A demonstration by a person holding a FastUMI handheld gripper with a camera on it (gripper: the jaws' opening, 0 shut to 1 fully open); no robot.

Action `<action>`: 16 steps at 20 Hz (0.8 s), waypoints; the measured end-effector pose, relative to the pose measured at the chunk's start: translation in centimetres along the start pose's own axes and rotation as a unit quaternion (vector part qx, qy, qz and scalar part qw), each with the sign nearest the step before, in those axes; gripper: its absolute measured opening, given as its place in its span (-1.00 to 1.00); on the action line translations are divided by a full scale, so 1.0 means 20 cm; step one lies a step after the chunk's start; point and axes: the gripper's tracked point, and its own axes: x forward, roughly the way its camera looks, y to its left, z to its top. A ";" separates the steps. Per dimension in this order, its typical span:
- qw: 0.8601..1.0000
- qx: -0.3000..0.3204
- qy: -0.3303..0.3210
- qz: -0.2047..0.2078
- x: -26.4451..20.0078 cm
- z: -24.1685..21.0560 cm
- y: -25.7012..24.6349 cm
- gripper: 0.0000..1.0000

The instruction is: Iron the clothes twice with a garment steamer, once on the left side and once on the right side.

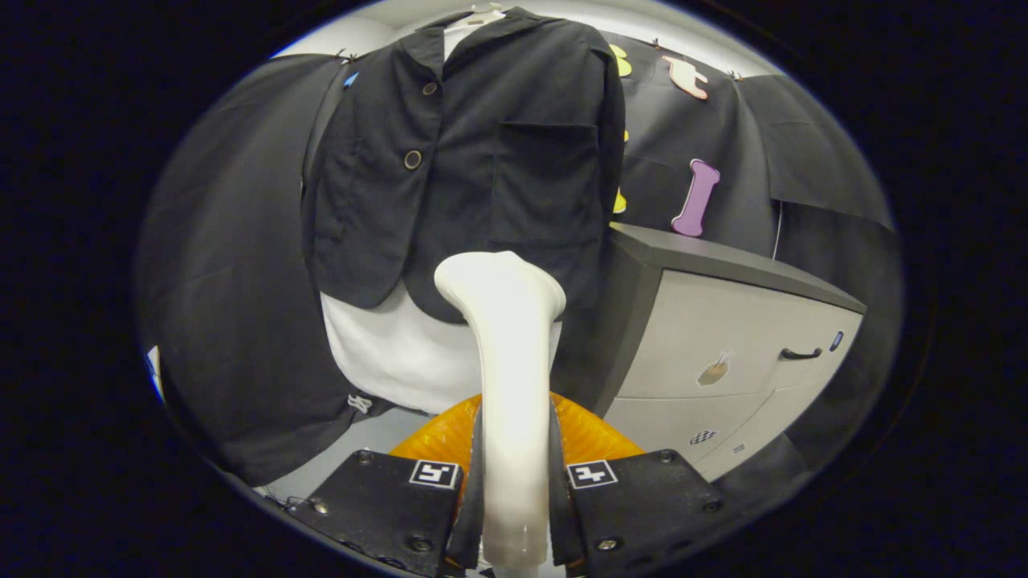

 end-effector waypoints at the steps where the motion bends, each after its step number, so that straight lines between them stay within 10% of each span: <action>1: 1.000 0.003 0.000 0.000 0.00 0.00 0.00 -0.28; 16: 0.969 0.002 -0.245 0.039 -0.46 1.14 0.22 -0.28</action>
